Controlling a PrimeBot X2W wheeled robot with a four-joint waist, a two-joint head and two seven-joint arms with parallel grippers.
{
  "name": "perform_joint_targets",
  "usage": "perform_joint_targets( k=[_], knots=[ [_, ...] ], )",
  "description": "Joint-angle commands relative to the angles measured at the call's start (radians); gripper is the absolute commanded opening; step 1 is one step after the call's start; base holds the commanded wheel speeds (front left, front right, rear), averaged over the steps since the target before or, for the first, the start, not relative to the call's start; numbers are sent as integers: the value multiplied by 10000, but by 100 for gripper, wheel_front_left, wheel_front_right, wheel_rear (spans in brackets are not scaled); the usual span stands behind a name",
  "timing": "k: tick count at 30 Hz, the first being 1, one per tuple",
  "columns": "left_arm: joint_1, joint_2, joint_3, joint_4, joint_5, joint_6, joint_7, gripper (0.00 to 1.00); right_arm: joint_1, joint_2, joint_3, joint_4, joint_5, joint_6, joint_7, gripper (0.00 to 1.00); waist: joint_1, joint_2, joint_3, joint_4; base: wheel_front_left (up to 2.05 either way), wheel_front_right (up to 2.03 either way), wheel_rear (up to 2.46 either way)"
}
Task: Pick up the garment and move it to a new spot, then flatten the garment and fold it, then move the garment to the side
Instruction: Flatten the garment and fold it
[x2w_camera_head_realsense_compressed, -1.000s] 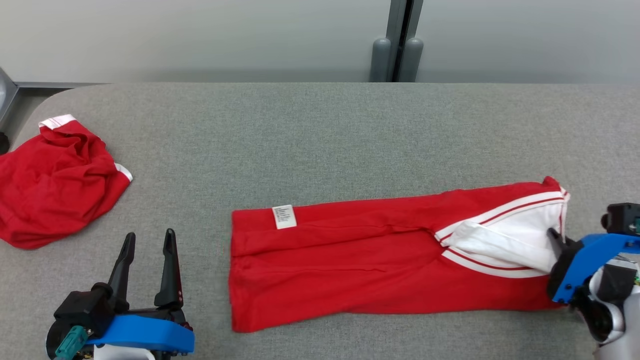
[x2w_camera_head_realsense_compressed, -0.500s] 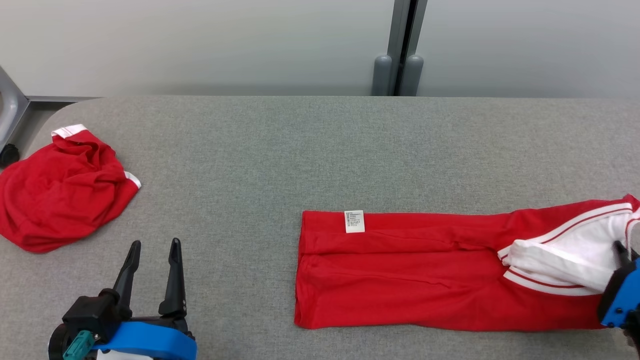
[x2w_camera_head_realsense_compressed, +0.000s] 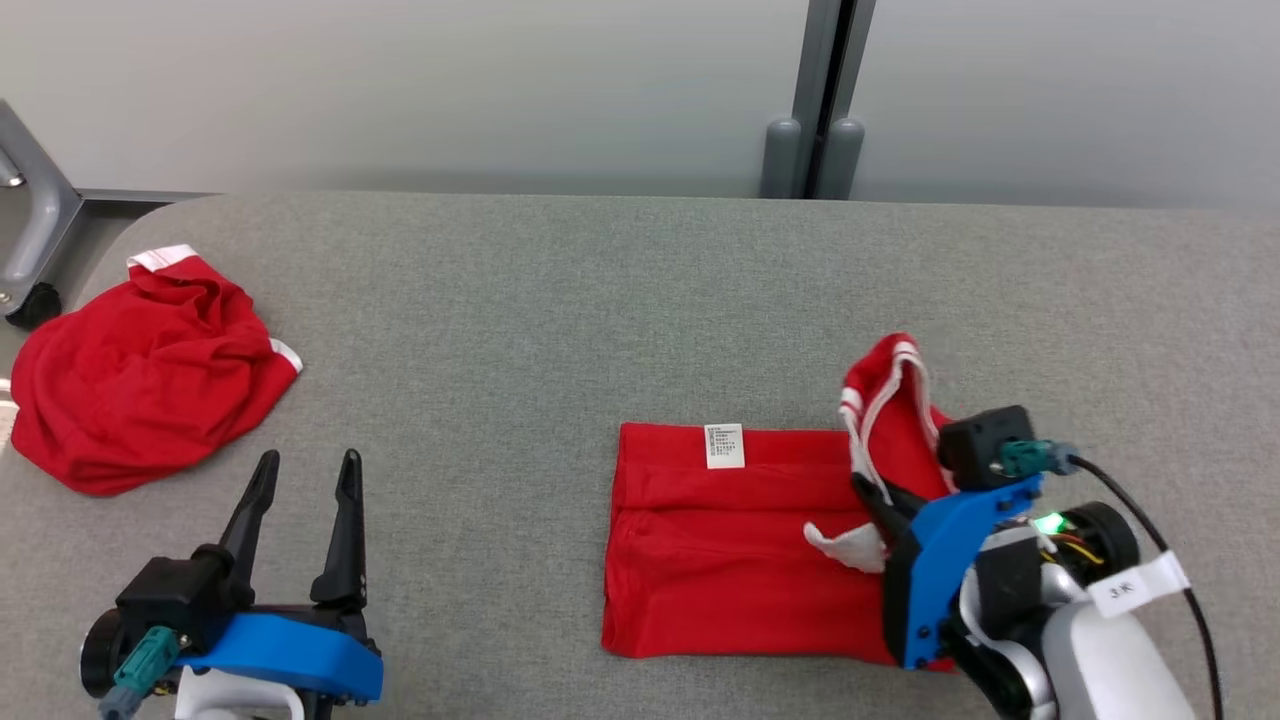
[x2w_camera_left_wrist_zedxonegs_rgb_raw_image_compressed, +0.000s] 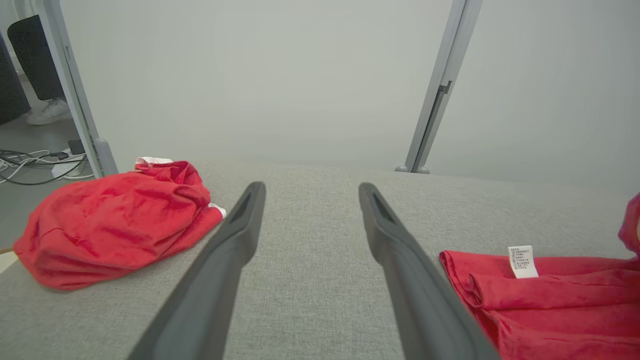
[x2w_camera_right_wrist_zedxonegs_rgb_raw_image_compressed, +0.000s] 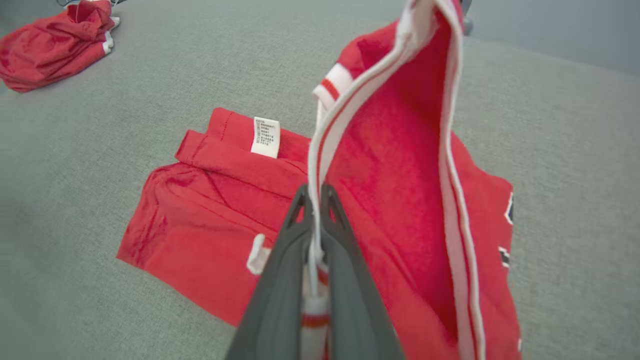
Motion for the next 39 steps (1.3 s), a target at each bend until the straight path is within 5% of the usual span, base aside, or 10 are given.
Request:
perform_joint_targets(
  k=[1,15,23,24,25,26,35,39],
  knots=[
    [-213,98,7,-54,18,-12,79,100,-332,28,350,357,208,1,-100,0,0,-1,28,92,0,0,0],
    [-717,148,-333,-14,-8,-202,486,100,-2422,31,3470,3956,2446,3,-955,0,0,-1,197,792,0,0,0],
    [-860,-67,-600,302,-87,-335,408,100,-3379,30,3927,5532,2631,3,-1550,0,0,-1,249,1043,0,0,0],
    [-864,-69,-608,344,-97,-353,391,100,-3406,35,4027,5646,2758,3,-1558,10,0,-1,250,1057,0,0,0],
    [-873,-66,-615,383,-107,-368,365,100,-3449,32,4153,5732,2806,3,-1549,73,0,-1,252,1066,0,0,0],
    [-888,-74,-617,418,-114,-372,343,100,-3486,32,4236,5764,2954,3,-1593,100,0,-1,253,1073,0,0,0],
    [-709,49,-364,455,-283,-191,149,100,-3914,26,4979,4431,5362,3,-2668,100,0,-1,116,800,0,0,0],
    [-494,219,-41,266,-428,-29,59,100,-4061,11,4394,3501,5485,1,-3422,100,0,-1,17,581,0,0,0]
  ],
)
